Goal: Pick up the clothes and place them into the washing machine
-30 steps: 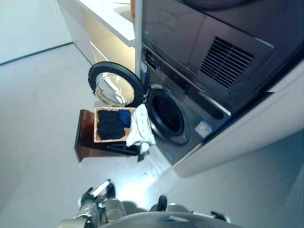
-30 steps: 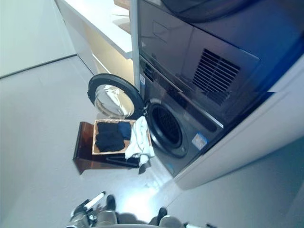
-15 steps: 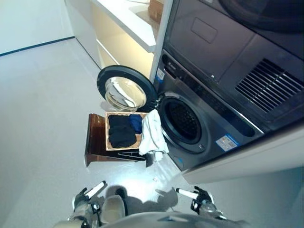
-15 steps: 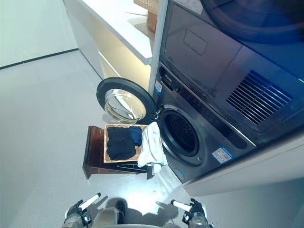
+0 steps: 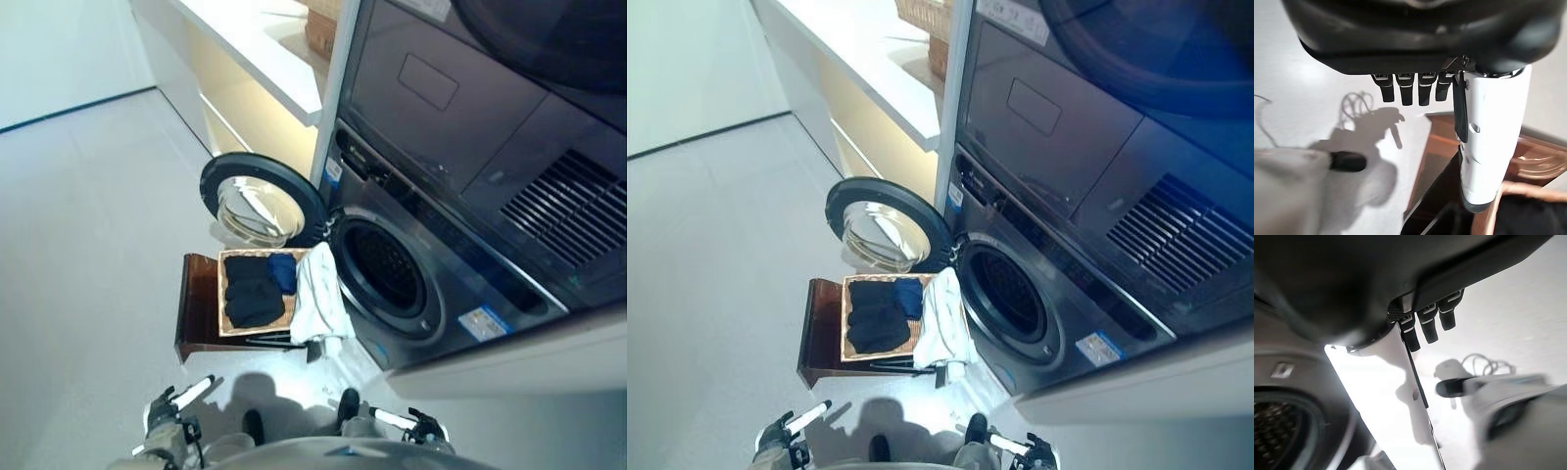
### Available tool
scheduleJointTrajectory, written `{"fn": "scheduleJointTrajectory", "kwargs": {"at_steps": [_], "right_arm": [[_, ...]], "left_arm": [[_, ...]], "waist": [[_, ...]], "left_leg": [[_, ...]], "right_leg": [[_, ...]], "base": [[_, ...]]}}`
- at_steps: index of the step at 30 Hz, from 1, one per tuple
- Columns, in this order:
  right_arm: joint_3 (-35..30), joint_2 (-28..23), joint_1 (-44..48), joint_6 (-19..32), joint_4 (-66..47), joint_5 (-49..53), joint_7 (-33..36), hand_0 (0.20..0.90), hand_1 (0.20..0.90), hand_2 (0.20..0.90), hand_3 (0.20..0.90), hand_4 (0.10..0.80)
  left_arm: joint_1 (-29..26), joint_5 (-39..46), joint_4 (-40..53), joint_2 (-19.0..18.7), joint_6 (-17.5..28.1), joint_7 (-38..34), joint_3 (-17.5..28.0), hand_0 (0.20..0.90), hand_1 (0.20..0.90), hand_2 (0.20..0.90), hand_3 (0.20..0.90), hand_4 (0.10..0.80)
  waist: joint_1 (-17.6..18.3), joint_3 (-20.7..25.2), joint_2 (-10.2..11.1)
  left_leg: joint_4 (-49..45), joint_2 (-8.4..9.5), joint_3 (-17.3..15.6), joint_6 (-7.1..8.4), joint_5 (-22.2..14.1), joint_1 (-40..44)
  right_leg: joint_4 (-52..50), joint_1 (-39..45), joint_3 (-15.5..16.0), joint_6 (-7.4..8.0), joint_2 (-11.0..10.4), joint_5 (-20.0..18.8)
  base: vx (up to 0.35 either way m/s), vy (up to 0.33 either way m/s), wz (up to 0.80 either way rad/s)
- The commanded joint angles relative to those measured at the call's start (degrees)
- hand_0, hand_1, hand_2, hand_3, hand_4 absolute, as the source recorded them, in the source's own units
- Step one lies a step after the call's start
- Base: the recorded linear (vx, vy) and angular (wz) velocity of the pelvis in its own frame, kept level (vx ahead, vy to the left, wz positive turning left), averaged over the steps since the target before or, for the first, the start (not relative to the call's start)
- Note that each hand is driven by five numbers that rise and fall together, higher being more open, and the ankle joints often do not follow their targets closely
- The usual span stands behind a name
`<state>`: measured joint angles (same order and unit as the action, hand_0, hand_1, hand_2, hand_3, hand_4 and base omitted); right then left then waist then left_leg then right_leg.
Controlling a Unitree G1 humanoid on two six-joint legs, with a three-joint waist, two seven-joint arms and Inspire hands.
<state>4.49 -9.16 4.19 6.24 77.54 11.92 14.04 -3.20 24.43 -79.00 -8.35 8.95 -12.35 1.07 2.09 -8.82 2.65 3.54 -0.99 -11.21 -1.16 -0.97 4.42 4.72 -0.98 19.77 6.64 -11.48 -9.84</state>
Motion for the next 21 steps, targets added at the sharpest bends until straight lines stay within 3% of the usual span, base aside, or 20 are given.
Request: {"fn": "scheduleJointTrajectory", "kwargs": {"at_steps": [1, 10, 14, 15, 16, 17, 18, 19, 20, 21], "right_arm": [[-0.09, -2.67, 2.80, 0.77, 1.53, -0.09, 2.02, 0.900, 0.900, 0.900, 0.900, 0.800], [1.65, -2.72, 4.10, 1.11, 1.03, -0.91, 1.67, 0.900, 0.900, 0.900, 0.900, 0.800], [3.05, -2.66, 5.84, 1.12, 0.32, -1.90, 1.64, 0.900, 0.900, 0.900, 0.900, 0.800], [3.85, -2.76, 6.84, 1.22, -0.37, -2.00, 1.87, 0.900, 0.900, 0.900, 0.900, 0.800], [3.84, -2.75, 6.86, 1.23, -0.35, -2.00, 1.87, 0.900, 0.900, 0.900, 0.900, 0.800], [4.50, -2.65, 7.36, 1.47, -0.62, -1.92, 1.85, 0.900, 0.900, 0.900, 0.900, 0.800], [4.74, -2.90, 8.02, 1.68, -0.58, -1.72, 2.04, 0.900, 0.900, 0.900, 0.900, 0.800], [5.13, -2.91, 8.81, 1.78, -0.62, -1.72, 2.04, 0.900, 0.900, 0.900, 0.900, 0.800], [5.50, -3.12, 9.40, 1.91, -0.86, -1.73, 2.22, 0.900, 0.900, 0.900, 0.900, 0.800], [5.70, -3.01, 9.72, 1.92, -1.15, -1.84, 2.32, 0.900, 0.900, 0.900, 0.900, 0.800]], "left_arm": [[-4.62, -2.84, -0.77, -1.47, 1.09, 0.40, -0.91, 0.900, 0.900, 0.900, 0.900, 0.800], [-3.97, -3.97, -0.99, -1.07, 0.73, 0.62, -1.45, 0.900, 0.900, 0.900, 0.900, 0.800], [-4.37, -3.65, -0.88, -1.50, 0.69, 0.59, -1.26, 0.900, 0.900, 0.900, 0.900, 0.800], [-4.83, -2.66, -0.03, -1.59, 1.13, 0.39, -1.52, 0.900, 0.900, 0.900, 0.900, 0.800], [-4.85, -2.66, -0.03, -1.60, 1.12, 0.39, -1.51, 0.900, 0.900, 0.900, 0.900, 0.800], [-5.34, -1.46, 0.34, -1.40, 1.44, 0.29, -1.75, 0.900, 0.900, 0.900, 0.900, 0.800], [-6.17, -0.70, 0.57, -1.21, 1.78, 0.31, -2.09, 0.900, 0.900, 0.900, 0.900, 0.800], [-7.01, 0.43, 0.52, -1.16, 2.20, 0.32, -2.12, 0.900, 0.900, 0.900, 0.900, 0.800], [-7.23, 1.95, 0.82, -1.00, 2.54, 0.28, -2.06, 0.900, 0.900, 0.900, 0.900, 0.800], [-6.81, 3.31, 1.10, -0.81, 2.58, 0.52, -1.44, 0.900, 0.900, 0.900, 0.900, 0.800]], "waist": [[-0.72, 0.35, 1.36], [-1.01, 1.03, 0.57], [-1.00, 0.43, 0.42], [-1.28, -1.13, 0.97], [-1.19, -1.05, 0.93], [-1.61, -2.34, 1.53], [-2.30, -3.81, 1.82], [-2.80, -4.66, 2.08], [-3.13, -4.65, 2.26], [-3.24, -3.83, 1.94]], "left_leg": [[-1.92, -2.69, 0.38, 4.95, 1.30, -4.28], [1.07, -2.81, 0.96, 5.36, 1.79, -1.57], [-0.82, -3.56, 1.42, 5.77, 1.05, -2.33], [-7.99, -4.19, 2.49, 6.33, -0.17, -6.10], [-8.40, -4.25, 2.61, 6.34, -0.36, -6.44], [-14.51, -4.22, 3.57, 7.17, -1.17, -10.01], [-18.78, -3.77, 5.59, 7.85, -0.92, -12.34], [-21.80, -2.19, 9.19, 8.53, 0.03, -14.93], [-21.14, -1.29, 11.57, 8.74, 0.13, -16.30], [-16.40, -2.32, 11.91, 8.44, 0.16, -15.47]], "right_leg": [[0.28, 2.49, 1.59, 5.49, -1.56, 2.33], [0.28, 4.30, 0.80, 5.07, -0.54, 4.06], [-1.60, 3.40, -0.46, 3.92, 0.60, 5.73], [-3.29, 2.13, -0.82, 2.76, 1.02, 7.11], [-3.34, 2.01, -0.73, 2.74, 1.05, 7.13], [-3.94, 2.05, 0.09, 2.02, 0.80, 7.82], [-4.30, 2.32, 0.43, 1.49, 0.86, 8.02], [-4.38, 2.22, 0.79, 1.44, 0.75, 7.84], [-4.25, 2.10, 1.17, 1.74, 0.74, 7.74], [-4.12, 1.88, 1.55, 2.17, 1.15, 7.88]], "base": [[0.065, -0.061, 0.00], [0.063, -0.039, 0.02], [0.029, -0.089, 0.04], [-0.029, -0.120, 0.03], [-0.076, -0.147, 0.18], [-0.077, -0.108, 0.32], [-0.104, -0.131, 0.54], [-0.060, -0.075, 0.53], [0.018, -0.002, 0.42], [0.104, 0.051, 0.15]]}}
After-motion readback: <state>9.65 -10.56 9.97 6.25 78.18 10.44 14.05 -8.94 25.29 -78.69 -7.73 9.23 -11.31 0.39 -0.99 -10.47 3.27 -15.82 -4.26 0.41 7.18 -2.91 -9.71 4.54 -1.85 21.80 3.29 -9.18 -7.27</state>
